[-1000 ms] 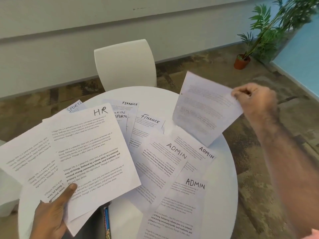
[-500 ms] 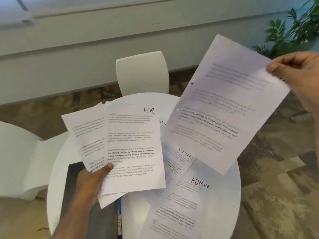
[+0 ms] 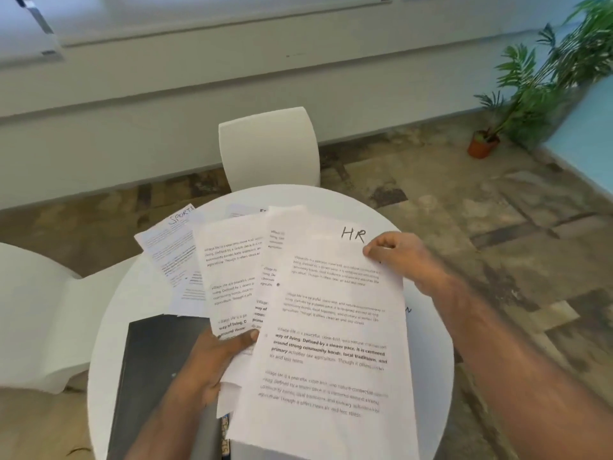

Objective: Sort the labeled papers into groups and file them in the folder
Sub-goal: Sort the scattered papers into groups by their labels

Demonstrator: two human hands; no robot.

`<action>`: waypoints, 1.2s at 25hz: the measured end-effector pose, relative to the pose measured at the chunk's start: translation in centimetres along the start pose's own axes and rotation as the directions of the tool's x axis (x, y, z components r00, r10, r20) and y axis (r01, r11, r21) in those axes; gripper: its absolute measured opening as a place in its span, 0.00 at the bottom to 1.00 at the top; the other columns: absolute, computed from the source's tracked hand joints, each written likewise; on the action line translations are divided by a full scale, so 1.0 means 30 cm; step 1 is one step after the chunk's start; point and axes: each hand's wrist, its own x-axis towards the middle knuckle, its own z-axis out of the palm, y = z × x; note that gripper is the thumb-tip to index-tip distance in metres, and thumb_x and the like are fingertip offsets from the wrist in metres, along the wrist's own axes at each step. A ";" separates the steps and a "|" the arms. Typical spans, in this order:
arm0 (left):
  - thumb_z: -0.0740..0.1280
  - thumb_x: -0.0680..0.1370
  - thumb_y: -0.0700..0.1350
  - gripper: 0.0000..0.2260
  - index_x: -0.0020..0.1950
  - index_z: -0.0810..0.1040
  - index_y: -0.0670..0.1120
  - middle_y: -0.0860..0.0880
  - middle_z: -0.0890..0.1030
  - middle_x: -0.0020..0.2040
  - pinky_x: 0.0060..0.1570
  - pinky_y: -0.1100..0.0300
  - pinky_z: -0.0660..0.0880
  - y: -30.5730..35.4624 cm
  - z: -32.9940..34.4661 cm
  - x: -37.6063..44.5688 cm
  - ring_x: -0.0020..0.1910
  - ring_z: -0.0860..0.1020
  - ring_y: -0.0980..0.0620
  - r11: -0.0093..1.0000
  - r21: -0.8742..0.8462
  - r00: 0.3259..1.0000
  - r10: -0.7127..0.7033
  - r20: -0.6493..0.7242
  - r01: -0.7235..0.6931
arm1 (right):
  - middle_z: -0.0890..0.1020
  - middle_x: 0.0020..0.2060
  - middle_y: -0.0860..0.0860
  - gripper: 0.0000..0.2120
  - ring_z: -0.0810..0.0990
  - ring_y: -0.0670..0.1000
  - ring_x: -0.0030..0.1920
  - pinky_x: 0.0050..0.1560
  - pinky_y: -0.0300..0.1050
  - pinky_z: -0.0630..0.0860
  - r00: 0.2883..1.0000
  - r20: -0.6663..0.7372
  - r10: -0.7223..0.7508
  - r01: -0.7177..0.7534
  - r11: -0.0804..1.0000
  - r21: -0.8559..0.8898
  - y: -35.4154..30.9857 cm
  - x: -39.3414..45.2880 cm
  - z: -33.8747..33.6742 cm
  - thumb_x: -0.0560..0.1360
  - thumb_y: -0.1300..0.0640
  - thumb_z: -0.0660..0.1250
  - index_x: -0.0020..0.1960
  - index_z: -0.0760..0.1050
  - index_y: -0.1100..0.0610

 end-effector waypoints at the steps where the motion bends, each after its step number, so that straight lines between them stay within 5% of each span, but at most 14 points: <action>1: 0.82 0.60 0.42 0.26 0.57 0.84 0.39 0.35 0.84 0.55 0.56 0.31 0.76 -0.001 0.006 -0.003 0.54 0.82 0.33 0.999 0.036 1.000 -0.030 0.006 0.030 | 0.84 0.39 0.48 0.04 0.80 0.45 0.33 0.33 0.37 0.73 1.000 -0.006 0.020 -0.020 0.999 0.028 0.029 0.002 0.016 0.74 0.54 0.74 0.42 0.82 0.53; 4: 0.78 0.70 0.47 0.13 0.52 0.86 0.45 0.40 0.86 0.50 0.50 0.41 0.81 -0.001 0.022 -0.022 0.49 0.85 0.40 0.940 0.337 0.998 -0.056 0.007 0.050 | 0.84 0.40 0.49 0.04 0.80 0.47 0.34 0.35 0.39 0.73 0.997 -0.077 0.025 -0.017 0.995 0.096 0.099 -0.002 0.038 0.72 0.54 0.76 0.41 0.82 0.53; 6: 0.72 0.78 0.45 0.08 0.56 0.84 0.46 0.41 0.86 0.52 0.45 0.48 0.82 -0.008 0.029 -0.034 0.49 0.85 0.42 0.950 0.309 0.997 -0.063 0.044 0.046 | 0.84 0.40 0.49 0.04 0.80 0.47 0.34 0.32 0.36 0.74 0.994 -0.104 0.031 -0.017 0.990 0.139 0.122 -0.016 0.042 0.71 0.56 0.76 0.41 0.81 0.53; 8: 0.67 0.80 0.43 0.12 0.62 0.80 0.43 0.39 0.85 0.56 0.49 0.44 0.82 -0.023 0.027 -0.038 0.54 0.84 0.38 0.984 0.157 0.992 -0.096 0.078 0.083 | 0.84 0.41 0.48 0.05 0.80 0.46 0.34 0.29 0.33 0.73 0.992 -0.118 0.033 -0.015 0.989 0.150 0.141 -0.033 0.042 0.71 0.57 0.77 0.42 0.81 0.53; 12: 0.69 0.77 0.40 0.18 0.67 0.76 0.38 0.36 0.82 0.60 0.60 0.33 0.74 -0.051 -0.018 -0.017 0.57 0.81 0.33 0.986 0.047 0.983 -0.162 0.083 0.158 | 0.85 0.38 0.47 0.05 0.81 0.43 0.31 0.30 0.34 0.74 0.989 -0.139 0.059 -0.035 0.985 0.170 0.173 -0.061 0.048 0.70 0.58 0.78 0.42 0.82 0.54; 16: 0.82 0.64 0.46 0.32 0.65 0.78 0.37 0.35 0.82 0.60 0.56 0.37 0.78 -0.058 -0.013 -0.022 0.58 0.81 0.34 0.985 0.080 0.979 -0.164 0.123 0.155 | 0.86 0.42 0.50 0.05 0.83 0.51 0.38 0.42 0.47 0.80 0.982 -0.171 0.085 -0.052 0.981 0.187 0.198 -0.072 0.065 0.68 0.57 0.79 0.41 0.83 0.53; 21: 0.68 0.78 0.52 0.22 0.65 0.78 0.38 0.35 0.82 0.60 0.59 0.35 0.76 -0.089 0.026 -0.019 0.58 0.81 0.34 0.980 0.021 0.978 -0.201 0.057 0.200 | 0.86 0.42 0.54 0.06 0.82 0.52 0.36 0.44 0.52 0.80 0.990 -0.097 0.103 -0.071 0.955 0.287 0.205 -0.086 0.086 0.68 0.56 0.79 0.41 0.83 0.53; 24: 0.63 0.77 0.59 0.25 0.63 0.80 0.41 0.35 0.82 0.59 0.58 0.34 0.76 -0.086 0.034 -0.014 0.57 0.81 0.33 0.969 -0.018 0.969 -0.246 0.019 0.246 | 0.87 0.43 0.55 0.06 0.83 0.53 0.38 0.45 0.54 0.81 0.990 -0.093 0.106 -0.075 0.952 0.296 0.204 -0.082 0.111 0.68 0.56 0.79 0.41 0.83 0.53; 28: 0.77 0.73 0.48 0.24 0.65 0.77 0.37 0.32 0.81 0.59 0.59 0.32 0.74 -0.072 0.037 -0.013 0.57 0.80 0.31 0.982 0.066 0.973 -0.185 0.138 0.177 | 0.86 0.45 0.52 0.07 0.83 0.51 0.42 0.45 0.46 0.79 0.992 -0.102 0.071 -0.041 0.961 0.274 0.181 -0.076 0.147 0.69 0.56 0.79 0.44 0.83 0.53; 30: 0.79 0.66 0.42 0.29 0.65 0.77 0.36 0.33 0.81 0.60 0.61 0.33 0.74 -0.064 0.033 -0.012 0.58 0.80 0.32 0.980 0.113 0.964 -0.184 0.194 0.164 | 0.84 0.51 0.48 0.13 0.81 0.47 0.50 0.49 0.42 0.77 0.992 -0.126 0.023 0.006 0.974 0.229 0.166 -0.077 0.166 0.71 0.51 0.77 0.55 0.81 0.51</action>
